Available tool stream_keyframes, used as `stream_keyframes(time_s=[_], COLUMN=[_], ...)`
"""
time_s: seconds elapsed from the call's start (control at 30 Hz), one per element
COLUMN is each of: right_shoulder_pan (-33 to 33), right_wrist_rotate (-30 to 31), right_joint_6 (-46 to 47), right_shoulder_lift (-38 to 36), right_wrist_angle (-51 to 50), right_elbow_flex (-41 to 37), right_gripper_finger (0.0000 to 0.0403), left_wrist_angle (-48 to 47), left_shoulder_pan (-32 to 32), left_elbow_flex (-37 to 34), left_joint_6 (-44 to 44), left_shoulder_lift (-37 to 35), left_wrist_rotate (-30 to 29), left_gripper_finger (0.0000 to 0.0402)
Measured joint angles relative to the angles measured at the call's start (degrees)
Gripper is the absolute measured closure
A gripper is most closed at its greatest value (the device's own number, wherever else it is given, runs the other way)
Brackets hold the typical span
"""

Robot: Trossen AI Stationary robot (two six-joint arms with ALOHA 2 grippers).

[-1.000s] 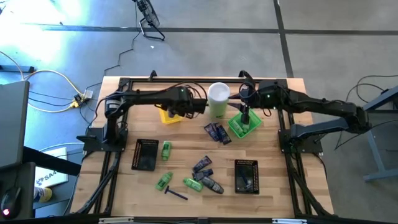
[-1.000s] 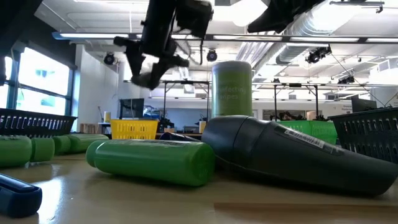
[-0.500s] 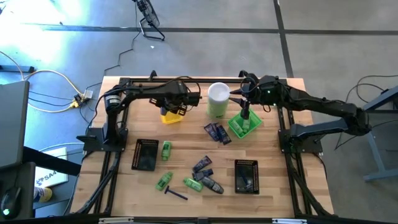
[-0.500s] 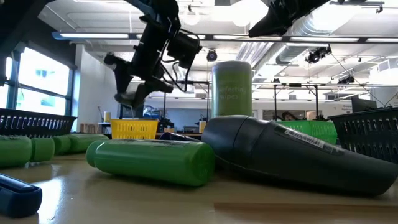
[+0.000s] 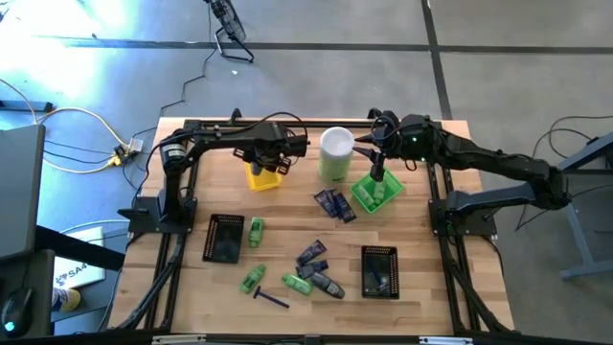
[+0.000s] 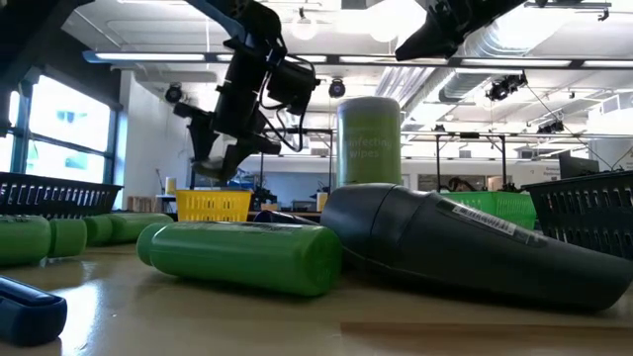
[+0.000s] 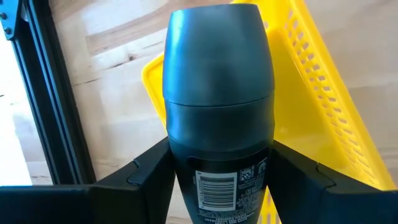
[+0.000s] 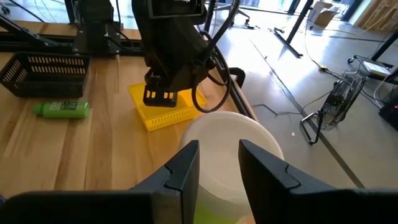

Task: Pick & Place Travel size toiletries
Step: Put the top deodorant into the yellow bin, then put the bottom blue razor into the right black bin

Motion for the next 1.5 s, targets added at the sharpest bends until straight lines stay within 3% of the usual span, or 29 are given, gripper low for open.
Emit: stream_keyframes(time_s=[0.5, 0.83, 1.13, 1.3, 1.5], right_shoulder_pan=[0.0, 0.0, 0.0, 0.0, 0.0], right_wrist_rotate=[0.0, 0.0, 0.0, 0.0, 0.0], right_joint_6=[1.1, 1.1, 1.1, 1.1, 1.1], right_shoulder_lift=[0.0, 0.0, 0.0, 0.0, 0.0], right_wrist_angle=[-0.1, -0.1, -0.1, -0.1, -0.2], right_elbow_flex=[0.0, 0.0, 0.0, 0.0, 0.0], right_gripper_finger=[0.0298, 0.0298, 0.0298, 0.0298, 0.0298], left_wrist_angle=[2.5, 2.3, 2.2, 1.9, 1.4], left_shoulder_pan=[-0.1, -0.1, -0.1, -0.1, -0.1], left_elbow_flex=[0.0, 0.0, 0.0, 0.3, 4.2], left_joint_6=[2.8, 3.0, 3.2, 3.3, 6.5], left_shoulder_lift=[2.7, 2.8, 2.8, 2.7, 2.7], left_wrist_rotate=[-0.5, -0.5, -0.5, 0.6, 0.7], left_gripper_finger=[0.0194, 0.0153, 0.0148, 0.0174, 0.0251])
